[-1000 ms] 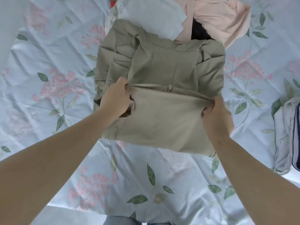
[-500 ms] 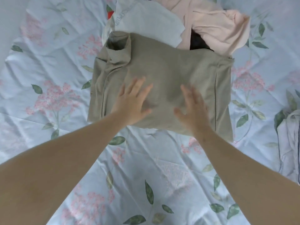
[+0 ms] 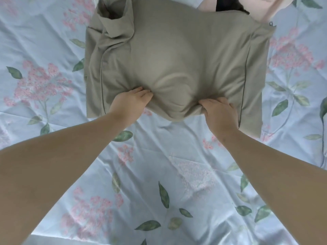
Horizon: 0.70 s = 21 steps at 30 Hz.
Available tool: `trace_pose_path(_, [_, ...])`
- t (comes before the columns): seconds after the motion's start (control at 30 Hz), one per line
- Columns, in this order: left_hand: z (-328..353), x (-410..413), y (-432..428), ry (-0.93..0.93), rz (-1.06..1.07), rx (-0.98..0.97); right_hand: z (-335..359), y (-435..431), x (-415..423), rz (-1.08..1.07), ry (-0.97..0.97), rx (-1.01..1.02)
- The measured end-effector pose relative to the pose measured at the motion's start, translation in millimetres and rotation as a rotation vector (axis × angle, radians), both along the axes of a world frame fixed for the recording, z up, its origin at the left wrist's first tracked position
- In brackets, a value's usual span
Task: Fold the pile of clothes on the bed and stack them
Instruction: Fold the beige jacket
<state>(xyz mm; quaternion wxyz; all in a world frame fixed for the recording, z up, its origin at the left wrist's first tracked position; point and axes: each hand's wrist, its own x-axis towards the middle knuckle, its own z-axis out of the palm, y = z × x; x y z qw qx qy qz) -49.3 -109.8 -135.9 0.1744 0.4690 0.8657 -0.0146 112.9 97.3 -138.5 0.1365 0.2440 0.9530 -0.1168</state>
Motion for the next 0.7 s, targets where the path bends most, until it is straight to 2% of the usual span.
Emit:
trace_pose_path(0.07, [6,-2,-1,0.004,-0.03,-0.025,4,2,3,0.008,0.004,-0.026])
trace_pose_path(0.2, [26,8,-14,-0.019,-0.142,-0.23,19,-9,32,0.068,-0.086,-0.072])
trace_pose_path(0.3, [44,31,-25,-0.152,-0.204,-0.346,30,-24,63,0.067,-0.168,-0.177])
trace_pose_path(0.43, [62,79,-48,-0.407,-0.244,-0.463,44,-46,104,0.059,-0.392,-0.395])
trace_pose_path(0.6, [70,135,-81,-0.628,-0.277,-0.58,55,-76,142,0.208,-0.643,-0.541])
trace_pose_path(0.7, [67,149,-101,-0.723,-0.244,-0.618,57,-89,156,0.215,-0.667,-0.604])
